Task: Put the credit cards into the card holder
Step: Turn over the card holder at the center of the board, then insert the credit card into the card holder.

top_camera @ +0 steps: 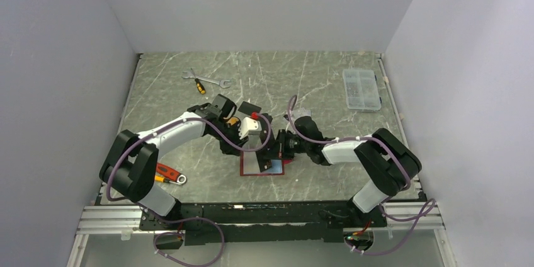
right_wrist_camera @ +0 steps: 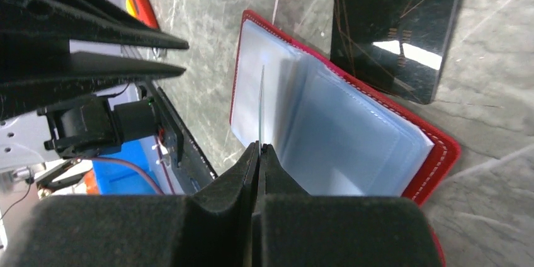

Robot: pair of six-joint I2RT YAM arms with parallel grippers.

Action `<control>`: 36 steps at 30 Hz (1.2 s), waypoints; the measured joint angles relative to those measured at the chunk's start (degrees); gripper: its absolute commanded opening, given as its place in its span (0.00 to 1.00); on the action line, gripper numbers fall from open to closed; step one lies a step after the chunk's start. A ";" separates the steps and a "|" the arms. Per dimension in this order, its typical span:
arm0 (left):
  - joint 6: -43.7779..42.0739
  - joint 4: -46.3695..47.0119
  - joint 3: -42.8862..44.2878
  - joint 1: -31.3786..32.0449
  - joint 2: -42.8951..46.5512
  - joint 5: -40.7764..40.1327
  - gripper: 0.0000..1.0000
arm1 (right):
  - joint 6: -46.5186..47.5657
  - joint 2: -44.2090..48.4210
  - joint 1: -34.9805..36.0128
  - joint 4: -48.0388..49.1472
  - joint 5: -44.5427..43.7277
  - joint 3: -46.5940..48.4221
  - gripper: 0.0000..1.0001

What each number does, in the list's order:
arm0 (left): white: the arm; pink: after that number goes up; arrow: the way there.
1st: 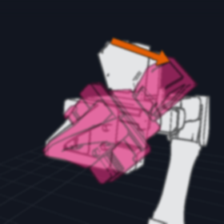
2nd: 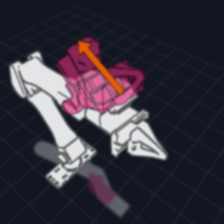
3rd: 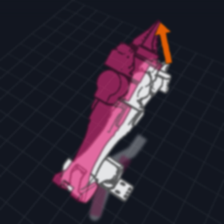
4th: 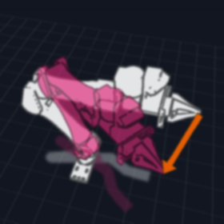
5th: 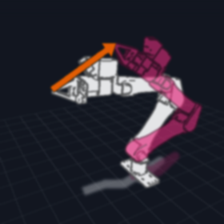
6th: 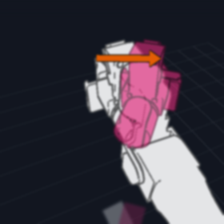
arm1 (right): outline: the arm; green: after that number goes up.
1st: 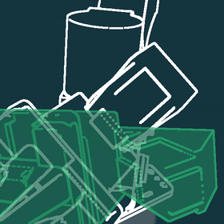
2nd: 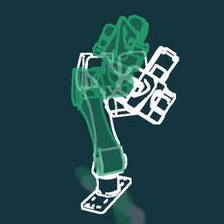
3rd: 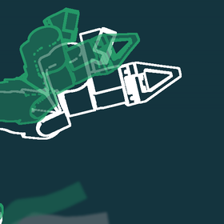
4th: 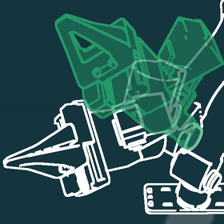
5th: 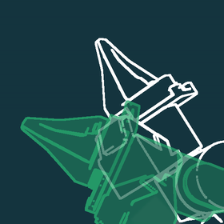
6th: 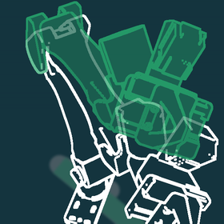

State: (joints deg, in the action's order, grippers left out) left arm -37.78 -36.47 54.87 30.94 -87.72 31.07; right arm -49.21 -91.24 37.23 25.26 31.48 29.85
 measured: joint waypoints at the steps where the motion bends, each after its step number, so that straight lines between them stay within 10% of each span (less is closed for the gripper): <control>1: -0.13 0.31 0.20 0.52 -0.17 0.35 0.27 | 0.07 0.26 0.00 -0.20 -0.61 0.00 0.00; 36: -8.83 7.13 -6.73 15.67 -1.16 -19.17 0.11 | -15.61 -1.84 4.87 23.47 -18.53 -13.16 0.00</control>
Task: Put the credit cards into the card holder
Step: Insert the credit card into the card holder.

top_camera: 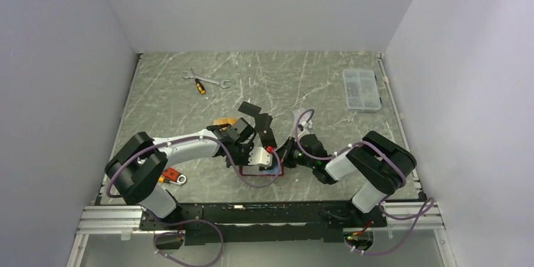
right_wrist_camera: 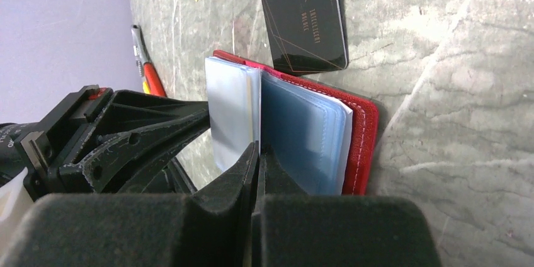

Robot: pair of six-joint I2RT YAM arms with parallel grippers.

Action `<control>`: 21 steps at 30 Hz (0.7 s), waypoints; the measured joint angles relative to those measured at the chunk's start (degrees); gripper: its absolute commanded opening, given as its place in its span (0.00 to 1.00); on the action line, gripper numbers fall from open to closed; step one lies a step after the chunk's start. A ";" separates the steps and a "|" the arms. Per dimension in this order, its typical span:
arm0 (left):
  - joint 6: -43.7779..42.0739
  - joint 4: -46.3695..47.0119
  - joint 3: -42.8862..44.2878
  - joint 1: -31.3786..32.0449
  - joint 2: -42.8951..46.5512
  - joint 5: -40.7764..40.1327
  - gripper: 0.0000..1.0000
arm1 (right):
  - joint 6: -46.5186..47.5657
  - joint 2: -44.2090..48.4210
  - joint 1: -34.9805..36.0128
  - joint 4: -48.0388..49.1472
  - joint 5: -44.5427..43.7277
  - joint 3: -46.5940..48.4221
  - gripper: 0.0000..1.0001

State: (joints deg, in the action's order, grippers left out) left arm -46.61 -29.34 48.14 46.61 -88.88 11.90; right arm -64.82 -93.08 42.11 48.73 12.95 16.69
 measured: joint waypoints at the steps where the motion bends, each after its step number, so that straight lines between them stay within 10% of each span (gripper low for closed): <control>1: 0.15 0.04 0.00 0.52 0.00 -0.57 0.10 | -0.28 0.17 0.22 0.42 -0.37 -0.37 0.00; 21: 4.22 2.93 -1.31 8.17 0.52 -1.68 0.00 | -1.44 3.30 1.33 2.21 -3.72 -2.89 0.00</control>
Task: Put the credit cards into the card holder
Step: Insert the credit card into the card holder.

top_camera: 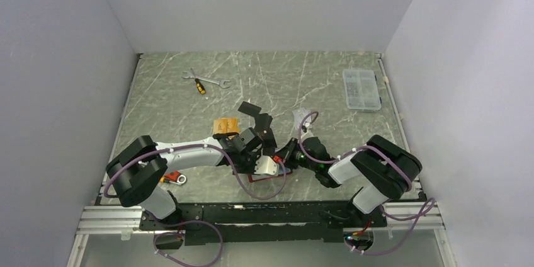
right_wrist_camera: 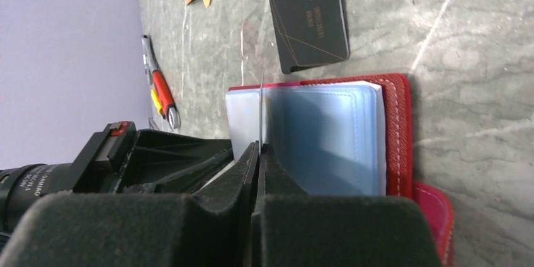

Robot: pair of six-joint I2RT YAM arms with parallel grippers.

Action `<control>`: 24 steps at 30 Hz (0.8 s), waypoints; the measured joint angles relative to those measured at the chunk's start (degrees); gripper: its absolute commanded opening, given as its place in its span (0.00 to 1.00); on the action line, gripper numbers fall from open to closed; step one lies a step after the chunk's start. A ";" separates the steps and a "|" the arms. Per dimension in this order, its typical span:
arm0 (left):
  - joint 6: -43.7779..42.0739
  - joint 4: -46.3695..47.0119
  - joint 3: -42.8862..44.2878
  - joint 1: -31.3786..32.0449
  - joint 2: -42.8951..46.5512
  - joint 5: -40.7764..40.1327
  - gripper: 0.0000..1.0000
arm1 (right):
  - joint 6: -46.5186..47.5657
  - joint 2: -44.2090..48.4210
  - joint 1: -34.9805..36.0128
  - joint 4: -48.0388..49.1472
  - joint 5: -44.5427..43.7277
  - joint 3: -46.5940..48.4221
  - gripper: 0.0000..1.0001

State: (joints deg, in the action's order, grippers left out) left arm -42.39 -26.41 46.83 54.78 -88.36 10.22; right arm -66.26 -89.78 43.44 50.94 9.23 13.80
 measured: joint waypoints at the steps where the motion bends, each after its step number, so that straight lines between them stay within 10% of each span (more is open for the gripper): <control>1: 0.09 0.02 0.00 0.02 -0.02 0.00 0.00 | -0.02 0.00 0.02 0.17 0.00 -0.28 0.00; 24: 1.55 0.52 -0.20 0.22 -0.02 -0.90 0.00 | -0.85 -3.43 0.15 5.95 2.93 -2.93 0.00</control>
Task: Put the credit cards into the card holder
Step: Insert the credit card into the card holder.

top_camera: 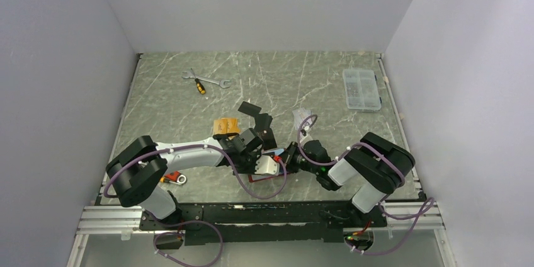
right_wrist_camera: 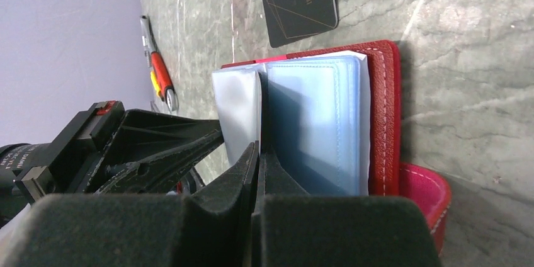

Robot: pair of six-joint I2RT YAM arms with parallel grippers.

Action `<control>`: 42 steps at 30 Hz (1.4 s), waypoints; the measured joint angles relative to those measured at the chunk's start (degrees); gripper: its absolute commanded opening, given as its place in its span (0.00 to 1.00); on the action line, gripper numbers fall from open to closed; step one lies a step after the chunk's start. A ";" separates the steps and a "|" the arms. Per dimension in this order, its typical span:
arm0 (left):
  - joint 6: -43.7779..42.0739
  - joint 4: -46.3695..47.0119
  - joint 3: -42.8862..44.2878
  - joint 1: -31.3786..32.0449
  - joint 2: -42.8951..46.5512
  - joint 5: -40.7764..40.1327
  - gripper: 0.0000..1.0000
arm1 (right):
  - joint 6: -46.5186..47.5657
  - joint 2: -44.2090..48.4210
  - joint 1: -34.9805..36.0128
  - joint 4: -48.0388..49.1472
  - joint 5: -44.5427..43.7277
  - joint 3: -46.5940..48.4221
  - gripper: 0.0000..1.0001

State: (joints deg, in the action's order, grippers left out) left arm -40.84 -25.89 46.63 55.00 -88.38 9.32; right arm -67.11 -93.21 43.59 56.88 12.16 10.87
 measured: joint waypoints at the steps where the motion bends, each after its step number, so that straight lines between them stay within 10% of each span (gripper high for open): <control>1: 0.00 0.02 0.00 0.02 0.00 0.00 0.00 | 0.02 -0.24 0.00 0.02 0.31 0.20 0.00; 29: 0.46 -0.94 1.03 0.22 -0.74 -0.59 0.00 | 4.52 -5.53 -4.37 -2.19 12.22 5.09 0.00; 37: 1.11 -1.40 1.51 0.22 -1.11 -0.63 0.00 | 5.29 -2.99 -2.01 -7.74 8.87 6.71 0.40; 42: 1.11 -0.96 1.11 0.02 -0.79 -0.55 0.00 | 8.74 5.25 -0.13 -20.87 3.67 8.96 0.48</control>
State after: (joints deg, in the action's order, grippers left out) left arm -39.72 -26.85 47.75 55.02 -89.17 8.78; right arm -58.37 -87.96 43.46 36.01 15.84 19.84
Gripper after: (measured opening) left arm 0.010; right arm 0.456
